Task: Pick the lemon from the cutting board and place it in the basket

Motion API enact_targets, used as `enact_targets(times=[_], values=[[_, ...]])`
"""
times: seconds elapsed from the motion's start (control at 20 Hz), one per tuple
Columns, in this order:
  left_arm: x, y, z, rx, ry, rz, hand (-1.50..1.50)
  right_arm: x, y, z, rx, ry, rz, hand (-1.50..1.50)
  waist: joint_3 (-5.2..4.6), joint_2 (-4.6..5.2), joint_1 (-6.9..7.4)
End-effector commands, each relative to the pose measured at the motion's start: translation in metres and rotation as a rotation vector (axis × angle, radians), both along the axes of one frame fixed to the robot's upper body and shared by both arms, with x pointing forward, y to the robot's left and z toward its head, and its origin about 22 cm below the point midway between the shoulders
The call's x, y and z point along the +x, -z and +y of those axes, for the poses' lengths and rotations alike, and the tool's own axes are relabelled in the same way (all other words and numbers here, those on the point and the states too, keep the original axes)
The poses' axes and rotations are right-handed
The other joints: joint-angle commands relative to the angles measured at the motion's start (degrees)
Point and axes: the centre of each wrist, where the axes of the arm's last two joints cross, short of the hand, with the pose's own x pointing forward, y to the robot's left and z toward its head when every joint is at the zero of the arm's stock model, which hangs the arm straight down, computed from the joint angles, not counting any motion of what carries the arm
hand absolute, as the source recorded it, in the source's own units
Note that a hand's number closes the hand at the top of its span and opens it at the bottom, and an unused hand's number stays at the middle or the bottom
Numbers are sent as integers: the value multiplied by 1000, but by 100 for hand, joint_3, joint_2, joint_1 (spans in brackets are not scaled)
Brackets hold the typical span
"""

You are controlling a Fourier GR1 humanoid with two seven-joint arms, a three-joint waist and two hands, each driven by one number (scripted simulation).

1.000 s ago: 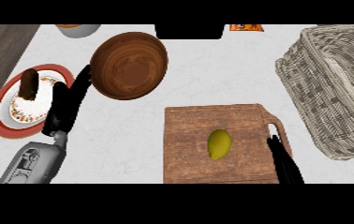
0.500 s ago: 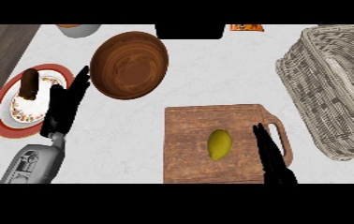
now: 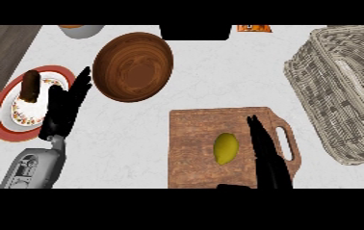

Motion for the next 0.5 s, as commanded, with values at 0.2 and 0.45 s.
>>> enact_targets(times=[0.2, 0.45], values=[[12, 3, -14, -18, -10, -5, 0, 29, 13, 28, 15, 3, 16, -150, -1, 6, -5], [6, 15, -2, -2, -9, -1, 0, 8, 32, 12, 20, 15, 58, -150, -1, 3, -14]])
